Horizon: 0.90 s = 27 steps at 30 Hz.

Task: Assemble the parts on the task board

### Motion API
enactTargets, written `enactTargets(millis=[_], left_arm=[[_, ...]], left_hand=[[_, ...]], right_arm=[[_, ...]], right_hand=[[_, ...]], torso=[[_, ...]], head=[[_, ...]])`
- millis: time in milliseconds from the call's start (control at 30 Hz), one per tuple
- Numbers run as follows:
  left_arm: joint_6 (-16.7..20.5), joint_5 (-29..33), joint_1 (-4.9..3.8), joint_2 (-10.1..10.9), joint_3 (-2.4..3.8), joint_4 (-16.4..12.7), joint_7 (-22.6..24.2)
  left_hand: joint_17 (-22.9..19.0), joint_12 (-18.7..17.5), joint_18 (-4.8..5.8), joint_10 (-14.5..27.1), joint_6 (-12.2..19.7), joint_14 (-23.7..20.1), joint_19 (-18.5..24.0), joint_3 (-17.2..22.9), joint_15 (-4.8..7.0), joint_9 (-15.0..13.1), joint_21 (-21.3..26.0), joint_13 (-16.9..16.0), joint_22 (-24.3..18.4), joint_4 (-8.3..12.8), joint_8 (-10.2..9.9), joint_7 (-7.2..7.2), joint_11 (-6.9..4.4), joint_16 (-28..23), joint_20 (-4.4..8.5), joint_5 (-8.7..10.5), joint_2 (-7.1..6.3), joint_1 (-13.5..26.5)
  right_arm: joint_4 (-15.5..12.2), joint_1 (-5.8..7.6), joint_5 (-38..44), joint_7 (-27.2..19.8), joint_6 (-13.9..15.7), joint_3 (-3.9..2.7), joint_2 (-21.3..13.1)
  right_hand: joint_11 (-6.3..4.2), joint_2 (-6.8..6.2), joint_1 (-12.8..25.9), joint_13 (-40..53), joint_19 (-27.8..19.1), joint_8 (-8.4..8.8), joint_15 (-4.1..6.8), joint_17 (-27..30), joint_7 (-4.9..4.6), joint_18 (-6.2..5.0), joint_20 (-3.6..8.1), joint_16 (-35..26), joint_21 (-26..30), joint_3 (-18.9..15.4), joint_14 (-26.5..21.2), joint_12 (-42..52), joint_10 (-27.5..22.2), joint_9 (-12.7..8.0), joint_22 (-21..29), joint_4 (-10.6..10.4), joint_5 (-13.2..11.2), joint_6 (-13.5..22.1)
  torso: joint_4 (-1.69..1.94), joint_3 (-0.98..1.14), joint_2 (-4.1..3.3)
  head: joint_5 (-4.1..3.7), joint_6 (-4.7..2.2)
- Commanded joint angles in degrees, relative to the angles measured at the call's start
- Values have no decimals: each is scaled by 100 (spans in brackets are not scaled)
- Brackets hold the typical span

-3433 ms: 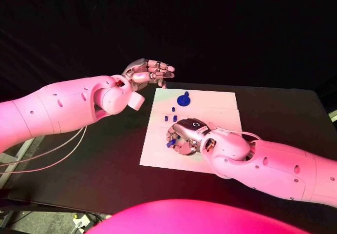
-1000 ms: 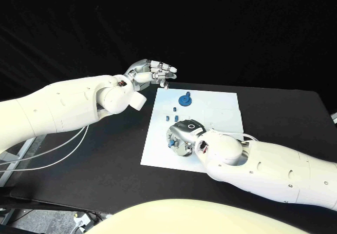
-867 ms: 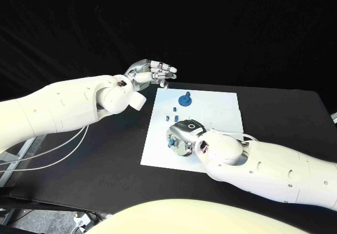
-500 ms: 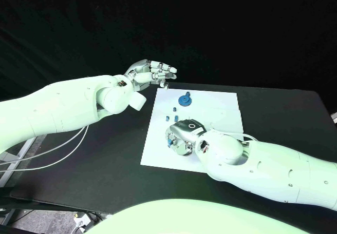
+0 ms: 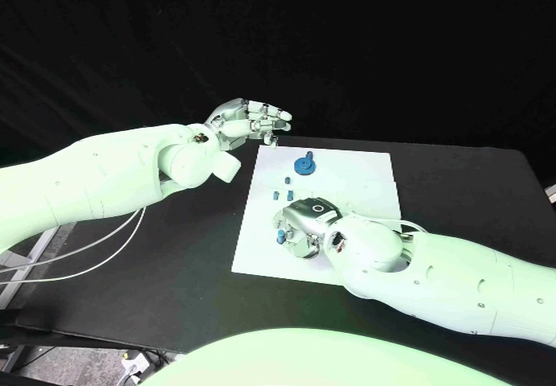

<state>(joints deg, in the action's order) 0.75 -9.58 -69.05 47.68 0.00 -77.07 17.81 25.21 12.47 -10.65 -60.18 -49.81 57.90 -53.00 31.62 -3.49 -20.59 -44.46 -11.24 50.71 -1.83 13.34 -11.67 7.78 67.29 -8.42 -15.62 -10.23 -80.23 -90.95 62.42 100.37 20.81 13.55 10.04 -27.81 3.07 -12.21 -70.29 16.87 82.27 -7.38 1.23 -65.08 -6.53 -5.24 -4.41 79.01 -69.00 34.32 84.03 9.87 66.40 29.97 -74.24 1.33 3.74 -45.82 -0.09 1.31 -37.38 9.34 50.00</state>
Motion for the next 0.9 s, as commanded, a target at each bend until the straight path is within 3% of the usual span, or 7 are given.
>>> enactTargets(millis=[33,233,333,533,633,800,900], left_arm=[[-19,5,-4,-13,3,-4,5],[-18,4,-4,-10,3,1,6],[-28,5,-4,-8,2,6,8],[-90,6,-4,12,0,0,42],[-87,7,-4,25,-2,3,51],[-66,9,-4,37,-13,8,47],[-30,14,-4,38,-22,18,45]], left_hand=[[-48,66,11,94,108,-58,34,-107,-5,-81,109,-93,-70,-45,124,-27,14,-95,-32,6,117,20],[-47,70,12,99,112,-59,33,-108,-6,-82,112,-94,-73,-49,129,-30,16,-96,-32,8,122,23],[-47,70,12,99,112,-59,33,-108,-6,-82,112,-94,-73,-49,129,-30,16,-96,-32,8,122,23],[-45,72,15,127,143,-71,40,-130,-13,-78,128,-92,-83,-61,129,-32,23,-102,-38,12,91,48],[-45,72,16,137,154,-75,43,-136,-16,-77,135,-91,-87,-68,129,-33,25,-103,-41,12,84,58],[-44,73,16,141,158,-76,44,-138,-18,-77,139,-91,-90,-74,130,-35,26,-103,-42,11,86,64],[-44,73,16,141,158,-76,44,-138,-18,-77,139,-91,-90,-74,130,-35,26,-103,-42,11,86,64]], right_arm=[[-35,-3,6,21,37,0,-17],[-112,-2,25,53,139,0,-95],[-194,5,32,59,270,-1,-193],[-422,36,-119,-146,1155,-11,-552],[-522,126,-456,-414,1523,-25,-809],[-702,400,-1463,-955,1497,-48,-1285],[-865,628,-2345,-1269,1427,-54,-1663]], right_hand=[[17,-114,18,106,16,149,2,16,45,77,-16,50,82,-6,126,131,-121,-61,-349,-72,211,209],[43,-97,-135,118,-13,229,-17,48,180,54,-35,20,239,-558,110,177,-287,-157,-280,-180,165,473],[22,20,-447,115,2,211,-11,67,215,51,-37,0,288,-1275,109,243,-353,-222,-273,-396,103,564],[11,91,-795,105,-2,207,6,113,264,37,-18,-34,391,-1843,102,344,-313,-309,-244,-871,64,673],[-10,92,-908,107,-37,155,21,194,185,18,-6,-90,514,-1941,78,397,-254,-322,-190,-1084,60,607],[6,65,-1103,46,-119,239,14,321,166,-24,-6,-178,794,-2092,50,373,-320,-504,-60,-1413,61,873],[-13,108,-1223,22,-126,174,23,276,59,-31,-4,-162,847,-2143,65,424,-235,-401,-46,-1629,59,593]], torso=[[2,2,-1],[1,4,2],[-1,2,5],[-38,-17,23],[-73,-13,61],[-121,-40,114],[-134,-47,142]], head=[[-1,0],[3,0],[-21,0],[-130,0],[-170,0],[-241,0],[-287,0]])
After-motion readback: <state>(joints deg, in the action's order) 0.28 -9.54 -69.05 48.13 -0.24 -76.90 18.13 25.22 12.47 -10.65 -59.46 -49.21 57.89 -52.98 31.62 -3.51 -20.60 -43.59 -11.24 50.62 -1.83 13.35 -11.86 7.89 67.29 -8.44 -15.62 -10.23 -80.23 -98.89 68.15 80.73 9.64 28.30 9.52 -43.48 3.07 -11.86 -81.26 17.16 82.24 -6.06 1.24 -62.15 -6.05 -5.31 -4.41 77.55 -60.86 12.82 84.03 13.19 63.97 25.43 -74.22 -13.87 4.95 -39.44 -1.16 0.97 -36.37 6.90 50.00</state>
